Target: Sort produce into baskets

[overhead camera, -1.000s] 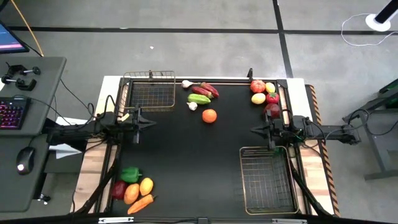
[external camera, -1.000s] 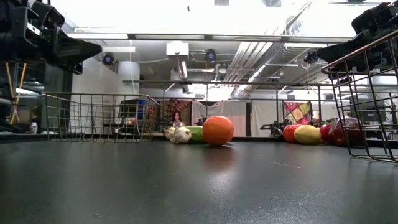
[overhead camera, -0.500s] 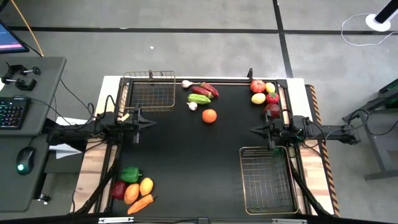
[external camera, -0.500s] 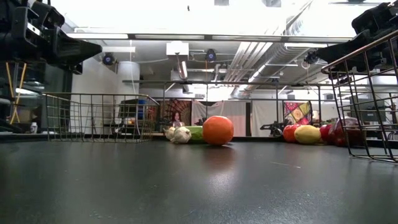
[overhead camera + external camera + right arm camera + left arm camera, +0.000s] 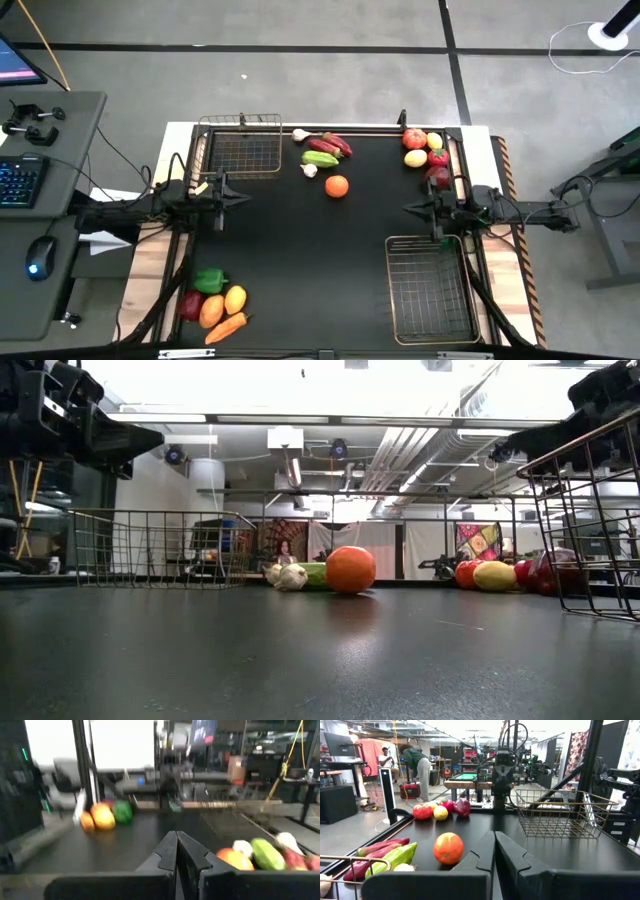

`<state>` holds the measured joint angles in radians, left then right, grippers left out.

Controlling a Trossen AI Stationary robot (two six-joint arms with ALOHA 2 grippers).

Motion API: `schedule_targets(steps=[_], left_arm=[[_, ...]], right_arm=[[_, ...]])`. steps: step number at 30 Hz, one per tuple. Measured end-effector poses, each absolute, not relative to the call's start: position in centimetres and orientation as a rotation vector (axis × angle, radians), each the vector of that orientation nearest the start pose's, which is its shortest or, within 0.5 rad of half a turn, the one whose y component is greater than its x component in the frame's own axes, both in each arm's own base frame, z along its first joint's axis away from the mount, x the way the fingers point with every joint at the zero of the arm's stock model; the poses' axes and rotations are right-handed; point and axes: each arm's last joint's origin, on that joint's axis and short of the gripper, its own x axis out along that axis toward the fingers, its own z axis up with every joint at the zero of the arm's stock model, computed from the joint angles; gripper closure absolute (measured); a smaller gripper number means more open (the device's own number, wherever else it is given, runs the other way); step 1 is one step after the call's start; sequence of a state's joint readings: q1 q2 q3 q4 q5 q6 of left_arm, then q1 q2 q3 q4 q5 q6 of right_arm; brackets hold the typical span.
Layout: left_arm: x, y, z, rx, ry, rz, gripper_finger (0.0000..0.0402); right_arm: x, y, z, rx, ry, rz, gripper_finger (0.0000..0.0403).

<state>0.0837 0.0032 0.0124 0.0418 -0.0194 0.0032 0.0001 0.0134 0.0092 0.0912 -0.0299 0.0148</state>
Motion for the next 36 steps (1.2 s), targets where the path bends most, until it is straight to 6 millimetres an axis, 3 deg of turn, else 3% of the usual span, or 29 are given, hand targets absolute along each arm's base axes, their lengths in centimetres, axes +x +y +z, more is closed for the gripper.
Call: schedule_targets(steps=[7,10,13,18,23,30,36], left_arm=[[9.7,0.9,17.2,0.005,-0.051,0.103,0.0401],[9.7,0.9,17.2,0.005,-0.051,0.103,0.0401],[9.7,0.9,17.2,0.005,-0.051,0.103,0.0401],[9.7,0.9,17.1,0.005,-0.050,0.103,0.0401],[9.7,0.9,17.2,0.005,-0.051,0.103,0.0401],[9.7,0.9,17.1,0.005,-0.050,0.103,0.0401],[9.7,0.9,17.2,0.005,-0.051,0.103,0.0401]], right_arm=[[8.5,0.2,21.7,0.129,-0.545,0.117,0.0402],[9.0,0.1,22.2,0.139,-0.547,0.068,0.0402],[10.1,-0.4,23.3,0.224,-0.480,-0.102,0.0402],[13.0,-1.1,26.1,0.203,-0.161,-0.342,0.0388],[15.4,-2.5,28.0,0.180,0.312,-0.664,0.0307],[17.0,-5.3,26.7,0.309,0.719,-1.077,0.0152],[16.7,-7.7,24.5,0.395,0.911,-1.393,0.0091]])
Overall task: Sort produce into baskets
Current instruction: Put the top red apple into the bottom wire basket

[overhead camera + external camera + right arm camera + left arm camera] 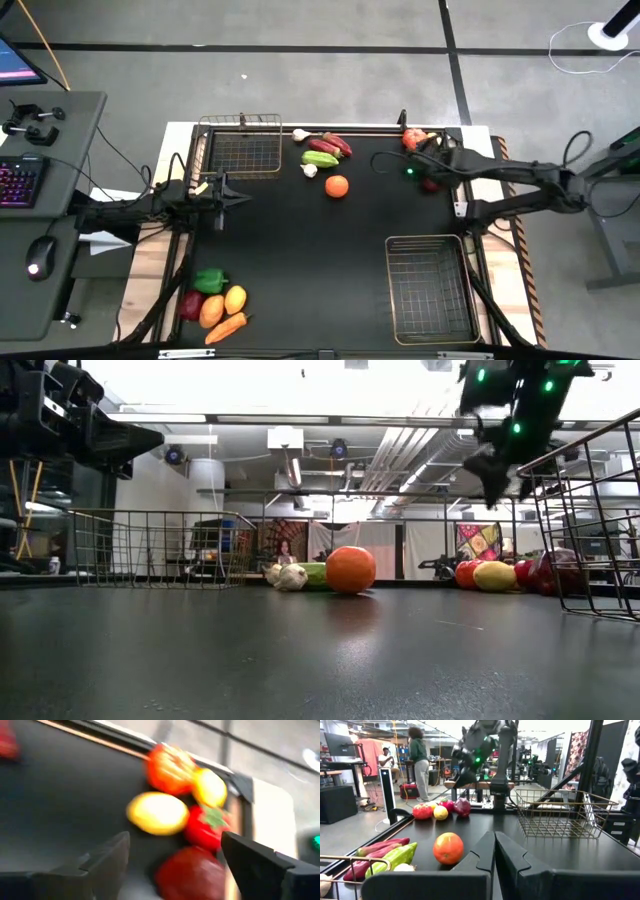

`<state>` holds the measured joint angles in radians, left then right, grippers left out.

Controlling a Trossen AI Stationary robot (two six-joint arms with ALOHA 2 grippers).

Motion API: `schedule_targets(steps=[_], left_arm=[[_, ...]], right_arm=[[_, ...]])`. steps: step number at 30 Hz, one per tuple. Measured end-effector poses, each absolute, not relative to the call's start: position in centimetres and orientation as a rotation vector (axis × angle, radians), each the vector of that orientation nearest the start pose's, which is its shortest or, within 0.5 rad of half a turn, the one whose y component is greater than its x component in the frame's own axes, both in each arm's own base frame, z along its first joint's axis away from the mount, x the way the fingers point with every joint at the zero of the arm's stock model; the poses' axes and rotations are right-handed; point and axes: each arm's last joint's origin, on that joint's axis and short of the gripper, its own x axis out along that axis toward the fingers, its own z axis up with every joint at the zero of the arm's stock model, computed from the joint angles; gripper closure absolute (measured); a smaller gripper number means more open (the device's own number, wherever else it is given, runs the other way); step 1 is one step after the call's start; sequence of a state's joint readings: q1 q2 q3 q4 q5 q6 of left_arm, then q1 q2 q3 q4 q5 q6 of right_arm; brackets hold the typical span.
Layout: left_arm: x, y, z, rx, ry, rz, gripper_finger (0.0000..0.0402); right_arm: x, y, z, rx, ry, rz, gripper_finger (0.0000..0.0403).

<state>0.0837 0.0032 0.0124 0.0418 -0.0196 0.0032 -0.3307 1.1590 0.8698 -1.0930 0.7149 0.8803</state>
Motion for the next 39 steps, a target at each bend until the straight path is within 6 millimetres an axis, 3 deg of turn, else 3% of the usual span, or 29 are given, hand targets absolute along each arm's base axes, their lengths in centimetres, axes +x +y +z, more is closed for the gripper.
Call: schedule_targets(steps=[9,23,39], left_arm=[[9.7,0.9,17.2,0.005,-0.051,0.103,0.0401],[9.7,0.9,17.2,0.005,-0.051,0.103,0.0401],[9.7,0.9,17.2,0.005,-0.051,0.103,0.0401]], right_arm=[[15.2,-9.0,20.5,0.545,1.039,-1.641,0.0086],[14.6,-8.7,17.6,0.711,0.836,-1.764,0.0086],[13.1,-8.4,15.1,0.773,0.630,-1.907,0.0086]])
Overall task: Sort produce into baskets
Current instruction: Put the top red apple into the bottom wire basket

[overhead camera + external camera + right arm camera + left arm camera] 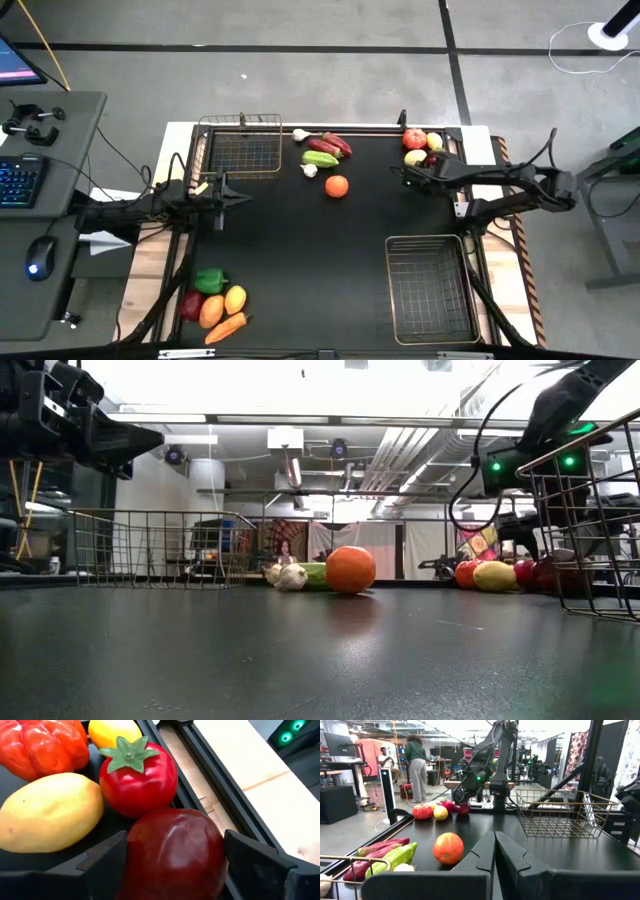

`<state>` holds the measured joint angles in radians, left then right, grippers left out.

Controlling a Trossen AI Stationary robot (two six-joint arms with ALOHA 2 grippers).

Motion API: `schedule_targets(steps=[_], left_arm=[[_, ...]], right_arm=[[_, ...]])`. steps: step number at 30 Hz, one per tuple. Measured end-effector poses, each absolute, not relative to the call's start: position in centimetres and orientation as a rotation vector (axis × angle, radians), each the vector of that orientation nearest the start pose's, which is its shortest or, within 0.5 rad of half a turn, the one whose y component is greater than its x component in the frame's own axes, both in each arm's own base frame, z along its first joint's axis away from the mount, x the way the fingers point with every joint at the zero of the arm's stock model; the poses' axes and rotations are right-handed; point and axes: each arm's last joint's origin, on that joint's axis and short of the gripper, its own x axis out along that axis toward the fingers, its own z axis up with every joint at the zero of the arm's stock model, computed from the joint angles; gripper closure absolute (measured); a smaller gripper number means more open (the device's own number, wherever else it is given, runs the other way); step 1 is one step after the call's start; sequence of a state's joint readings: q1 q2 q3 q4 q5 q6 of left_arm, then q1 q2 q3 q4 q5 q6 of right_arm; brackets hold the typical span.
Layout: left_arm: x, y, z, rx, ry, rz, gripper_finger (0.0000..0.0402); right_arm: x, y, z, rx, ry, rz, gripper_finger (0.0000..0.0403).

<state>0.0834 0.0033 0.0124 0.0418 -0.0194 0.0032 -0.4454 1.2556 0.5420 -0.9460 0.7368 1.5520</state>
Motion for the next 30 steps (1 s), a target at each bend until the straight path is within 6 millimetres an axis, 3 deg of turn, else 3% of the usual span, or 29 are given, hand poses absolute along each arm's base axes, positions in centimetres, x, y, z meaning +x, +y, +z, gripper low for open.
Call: schedule_targets(steps=[15,23,30], left_arm=[[9.7,0.9,17.2,0.005,-0.051,0.103,0.0401],[9.7,0.9,17.2,0.005,-0.051,0.103,0.0401],[9.7,0.9,17.2,0.005,-0.051,0.103,0.0401]], right_arm=[[13.3,-8.4,15.2,0.822,0.583,-1.921,0.0086],[14.8,-8.8,17.1,0.726,0.775,-1.747,0.0086],[15.1,-8.8,17.1,0.687,0.890,-1.641,0.0086]])
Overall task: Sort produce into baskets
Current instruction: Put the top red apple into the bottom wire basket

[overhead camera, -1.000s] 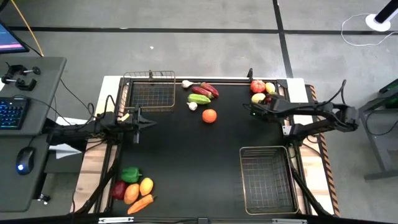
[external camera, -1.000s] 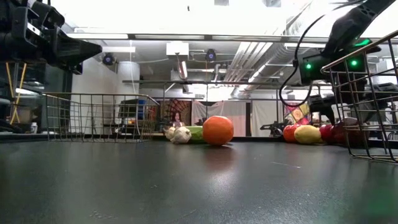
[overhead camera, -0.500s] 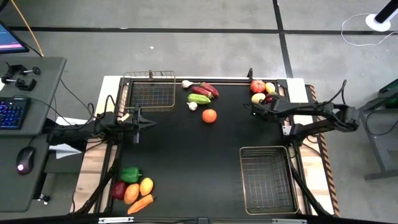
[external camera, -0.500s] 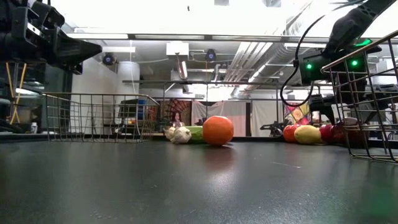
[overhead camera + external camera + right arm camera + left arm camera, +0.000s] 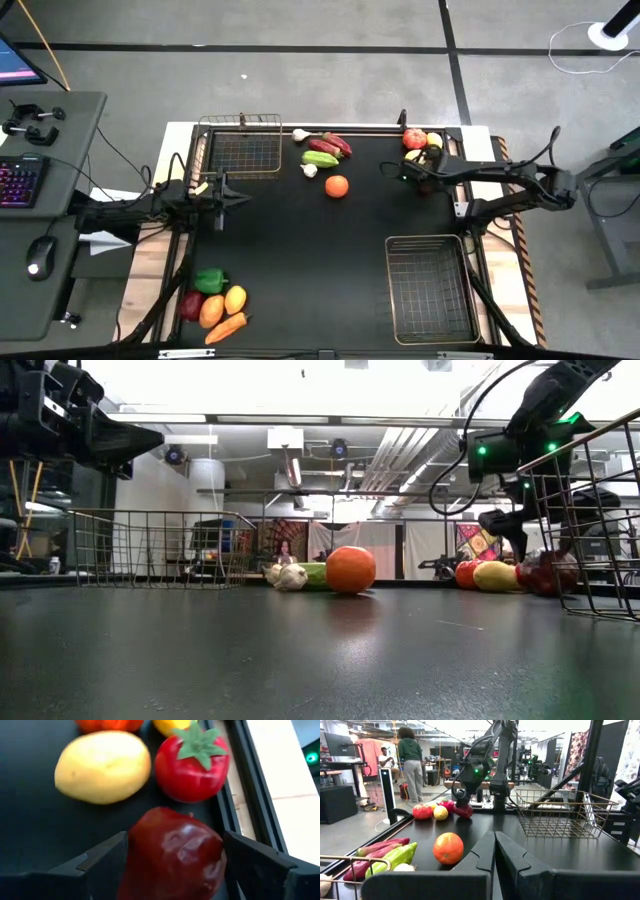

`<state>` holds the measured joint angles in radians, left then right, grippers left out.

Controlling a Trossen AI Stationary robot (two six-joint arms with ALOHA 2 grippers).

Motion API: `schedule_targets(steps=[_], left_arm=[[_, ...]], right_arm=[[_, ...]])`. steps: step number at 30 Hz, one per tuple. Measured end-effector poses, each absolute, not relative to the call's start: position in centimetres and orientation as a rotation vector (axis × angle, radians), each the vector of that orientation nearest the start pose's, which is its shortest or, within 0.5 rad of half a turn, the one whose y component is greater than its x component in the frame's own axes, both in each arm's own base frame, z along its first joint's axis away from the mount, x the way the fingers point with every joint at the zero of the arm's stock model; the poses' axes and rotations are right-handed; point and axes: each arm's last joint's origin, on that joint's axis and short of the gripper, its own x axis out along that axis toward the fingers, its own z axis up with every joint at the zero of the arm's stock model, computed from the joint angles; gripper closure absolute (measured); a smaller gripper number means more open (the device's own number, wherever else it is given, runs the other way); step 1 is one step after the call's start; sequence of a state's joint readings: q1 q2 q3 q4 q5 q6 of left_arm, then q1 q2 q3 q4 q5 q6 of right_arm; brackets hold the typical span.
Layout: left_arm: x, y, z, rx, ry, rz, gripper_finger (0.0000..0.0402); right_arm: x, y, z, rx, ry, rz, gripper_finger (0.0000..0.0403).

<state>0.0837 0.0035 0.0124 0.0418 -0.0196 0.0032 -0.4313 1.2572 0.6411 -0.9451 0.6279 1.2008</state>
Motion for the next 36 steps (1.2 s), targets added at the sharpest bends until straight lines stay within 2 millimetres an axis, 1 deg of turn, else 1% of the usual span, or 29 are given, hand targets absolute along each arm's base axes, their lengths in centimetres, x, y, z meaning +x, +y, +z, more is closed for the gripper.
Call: schedule_targets(steps=[7,12,14,18,19,25,29,32,36], left_arm=[[9.7,0.9,17.1,0.005,-0.050,0.103,0.0401],[9.7,0.9,17.2,0.005,-0.051,0.103,0.0401],[9.7,0.9,17.2,0.005,-0.051,0.103,0.0401],[9.7,0.9,17.1,0.005,-0.050,0.103,0.0401],[9.7,0.9,17.2,0.005,-0.051,0.103,0.0401],[9.7,0.9,17.1,0.005,-0.050,0.103,0.0401],[9.7,0.9,17.1,0.005,-0.050,0.103,0.0401],[9.7,0.9,17.2,0.005,-0.051,0.103,0.0401],[9.7,0.9,17.1,0.005,-0.050,0.103,0.0401]], right_arm=[[15.2,-8.7,17.0,0.681,0.987,-1.554,0.0086],[15.1,-8.8,17.1,0.642,0.987,-1.561,0.0081],[15.1,-8.8,17.1,0.631,0.979,-1.572,0.0066],[15.1,-8.8,17.1,0.628,0.971,-1.576,0.0015],[15.2,-8.8,17.1,0.635,0.970,-1.572,0.0009],[15.3,-8.7,17.0,0.702,0.999,-1.527,0.0035],[15.3,-8.7,17.1,0.646,1.077,-1.454,0.0040],[15.6,-9.0,17.9,0.586,1.135,-1.390,0.0040],[16.3,-9.3,19.9,0.534,1.184,-1.312,0.0040]])
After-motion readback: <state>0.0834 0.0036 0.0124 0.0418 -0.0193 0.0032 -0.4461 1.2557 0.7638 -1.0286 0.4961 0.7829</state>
